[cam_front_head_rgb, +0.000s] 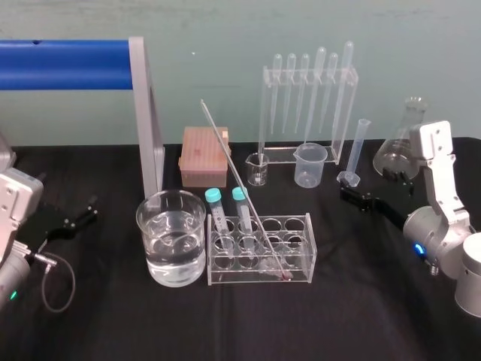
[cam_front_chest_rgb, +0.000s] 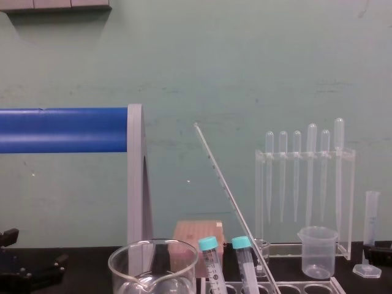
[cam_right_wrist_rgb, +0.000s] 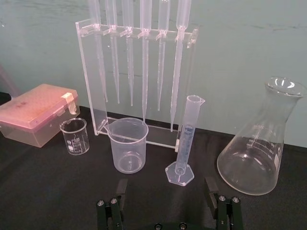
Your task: Hold the thermometer with one hand and immerse one end into the beaker, then reinsert it into the test tube rack.
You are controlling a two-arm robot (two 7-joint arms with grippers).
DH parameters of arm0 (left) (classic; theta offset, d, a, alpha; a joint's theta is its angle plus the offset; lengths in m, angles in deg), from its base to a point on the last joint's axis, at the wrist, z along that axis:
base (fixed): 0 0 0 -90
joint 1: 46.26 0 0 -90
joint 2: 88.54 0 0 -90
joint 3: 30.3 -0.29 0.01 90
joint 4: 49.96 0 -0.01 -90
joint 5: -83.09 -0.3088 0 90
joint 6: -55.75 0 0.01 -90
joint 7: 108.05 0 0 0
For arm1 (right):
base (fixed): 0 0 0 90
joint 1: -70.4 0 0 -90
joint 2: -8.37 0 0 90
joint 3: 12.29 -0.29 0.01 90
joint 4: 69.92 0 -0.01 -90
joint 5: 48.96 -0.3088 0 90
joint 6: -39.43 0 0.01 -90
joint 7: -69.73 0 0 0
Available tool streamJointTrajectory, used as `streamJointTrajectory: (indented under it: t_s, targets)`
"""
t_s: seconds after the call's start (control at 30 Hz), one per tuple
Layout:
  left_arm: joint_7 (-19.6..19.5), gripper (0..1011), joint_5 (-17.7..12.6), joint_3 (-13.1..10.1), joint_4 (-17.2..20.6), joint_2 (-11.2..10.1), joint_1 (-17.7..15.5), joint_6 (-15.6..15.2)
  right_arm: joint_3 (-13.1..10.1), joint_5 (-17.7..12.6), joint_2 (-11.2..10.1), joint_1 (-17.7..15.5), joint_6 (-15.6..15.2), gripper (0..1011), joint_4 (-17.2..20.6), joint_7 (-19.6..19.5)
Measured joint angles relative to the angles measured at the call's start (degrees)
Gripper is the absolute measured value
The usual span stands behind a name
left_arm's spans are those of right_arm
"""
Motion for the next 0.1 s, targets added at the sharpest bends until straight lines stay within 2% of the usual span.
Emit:
streamJointTrajectory:
  t_s: [0.1]
  targets:
    - [0.0, 1008, 0.0, 0.0, 0.0, 0.0, 0.0, 0.0, 0.0, -0.1, 0.0, 0.0, 0.1, 1003, 0.1, 0.1]
